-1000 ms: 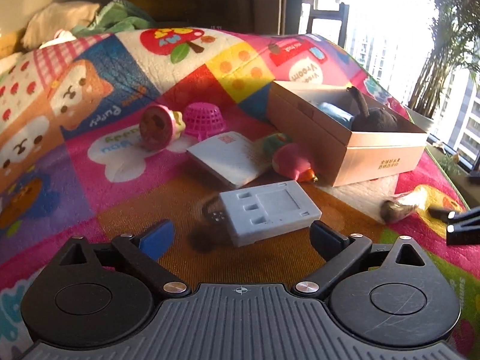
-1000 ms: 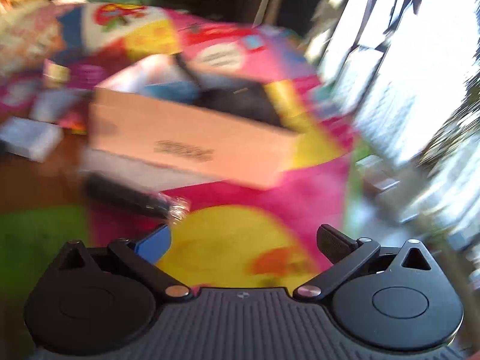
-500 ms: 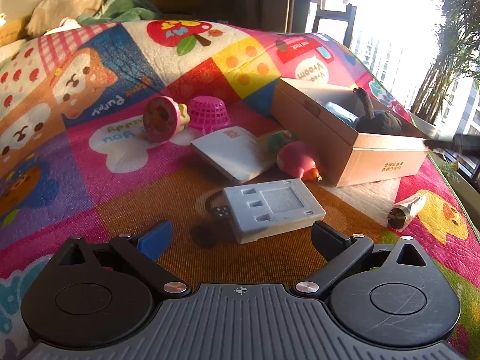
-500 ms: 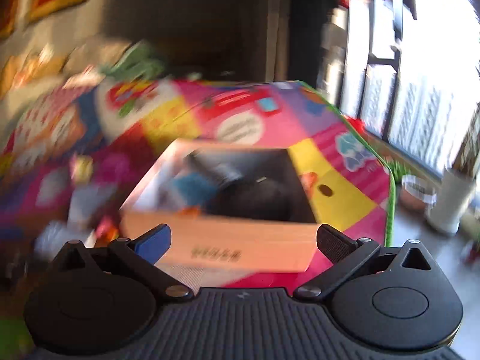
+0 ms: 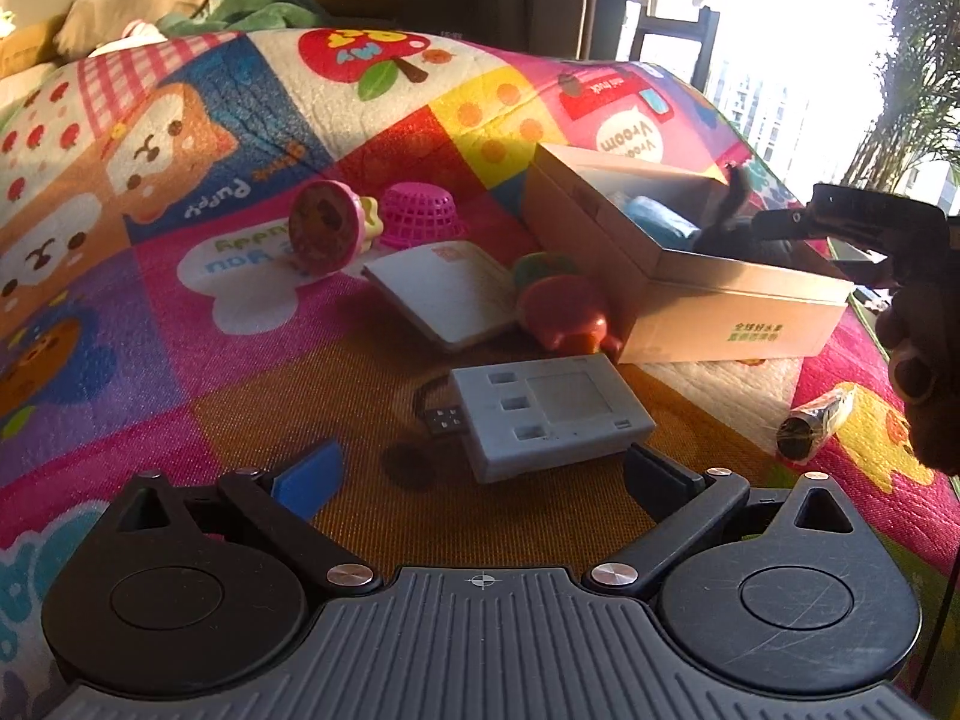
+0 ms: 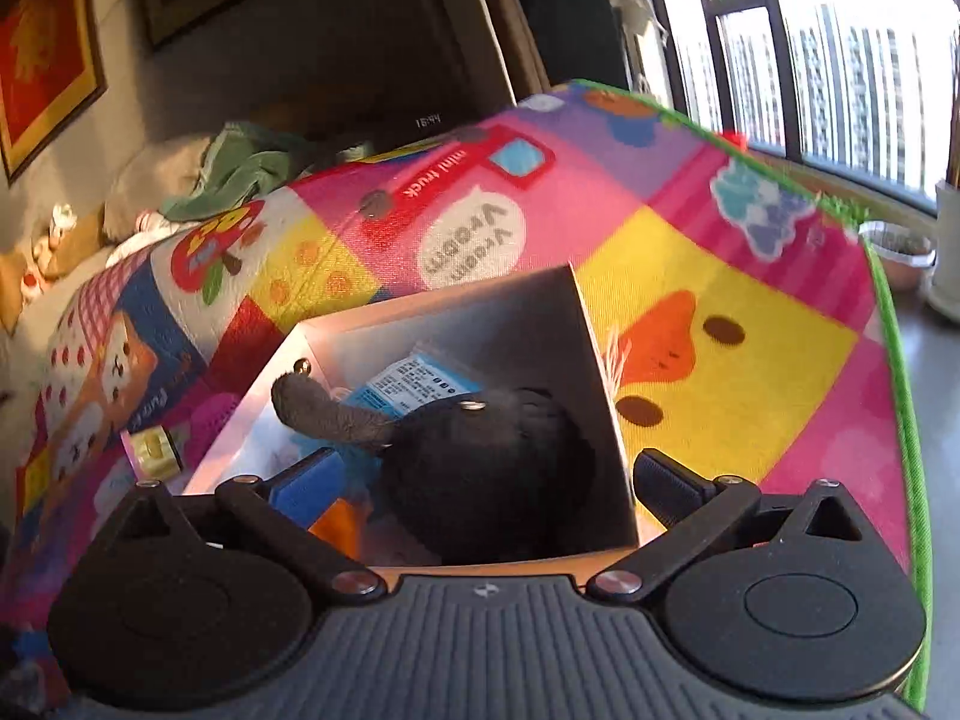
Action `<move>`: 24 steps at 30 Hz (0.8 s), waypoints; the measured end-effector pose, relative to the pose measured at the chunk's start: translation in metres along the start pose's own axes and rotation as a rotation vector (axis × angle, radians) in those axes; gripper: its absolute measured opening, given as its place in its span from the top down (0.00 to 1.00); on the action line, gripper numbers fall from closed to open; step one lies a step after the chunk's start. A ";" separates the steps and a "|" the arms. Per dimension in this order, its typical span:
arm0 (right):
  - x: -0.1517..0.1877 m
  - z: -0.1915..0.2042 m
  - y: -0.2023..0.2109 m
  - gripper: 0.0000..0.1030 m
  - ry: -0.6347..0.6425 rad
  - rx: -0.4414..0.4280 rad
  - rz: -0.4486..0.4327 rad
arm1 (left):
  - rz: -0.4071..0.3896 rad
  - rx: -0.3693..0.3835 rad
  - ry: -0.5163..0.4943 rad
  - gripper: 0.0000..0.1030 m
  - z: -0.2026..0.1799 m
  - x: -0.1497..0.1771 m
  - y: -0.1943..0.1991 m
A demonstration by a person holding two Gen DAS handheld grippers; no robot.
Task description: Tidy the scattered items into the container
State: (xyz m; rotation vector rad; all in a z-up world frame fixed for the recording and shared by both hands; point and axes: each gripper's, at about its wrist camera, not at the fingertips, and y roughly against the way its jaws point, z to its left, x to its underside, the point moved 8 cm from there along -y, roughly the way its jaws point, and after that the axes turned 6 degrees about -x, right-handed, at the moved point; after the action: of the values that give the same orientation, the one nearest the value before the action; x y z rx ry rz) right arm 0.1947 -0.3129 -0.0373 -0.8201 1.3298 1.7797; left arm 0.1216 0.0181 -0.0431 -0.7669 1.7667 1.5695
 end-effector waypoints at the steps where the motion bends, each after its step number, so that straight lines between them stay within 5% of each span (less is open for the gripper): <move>1: 0.000 0.002 0.008 0.00 0.034 0.041 -0.027 | -0.001 0.002 0.002 0.01 0.000 0.000 0.000; 4: 0.009 0.011 0.040 0.00 0.103 0.058 -0.046 | -0.001 0.004 0.006 0.01 0.000 -0.001 0.000; 7: 0.042 0.027 0.059 0.00 0.133 -0.006 0.062 | -0.001 0.005 0.007 0.00 0.000 0.000 0.000; 14: 0.093 0.055 0.044 0.00 0.279 0.013 0.209 | 0.001 -0.009 -0.004 0.00 0.000 0.001 0.000; 16: 0.093 0.055 0.039 0.00 0.269 0.011 0.221 | 0.002 -0.012 -0.005 0.00 -0.001 0.001 0.000; 19: 0.093 0.057 0.044 0.17 0.281 0.003 0.215 | 0.005 -0.013 -0.006 0.00 -0.001 0.001 -0.001; 24: 0.104 0.052 0.069 0.19 0.258 -0.006 0.193 | 0.023 -0.054 -0.061 0.00 -0.008 0.002 -0.004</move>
State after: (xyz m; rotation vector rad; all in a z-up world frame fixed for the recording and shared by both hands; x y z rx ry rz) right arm 0.0800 -0.2549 -0.0778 -0.9785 1.6179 1.8726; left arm 0.1223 0.0100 -0.0466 -0.7188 1.7007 1.6450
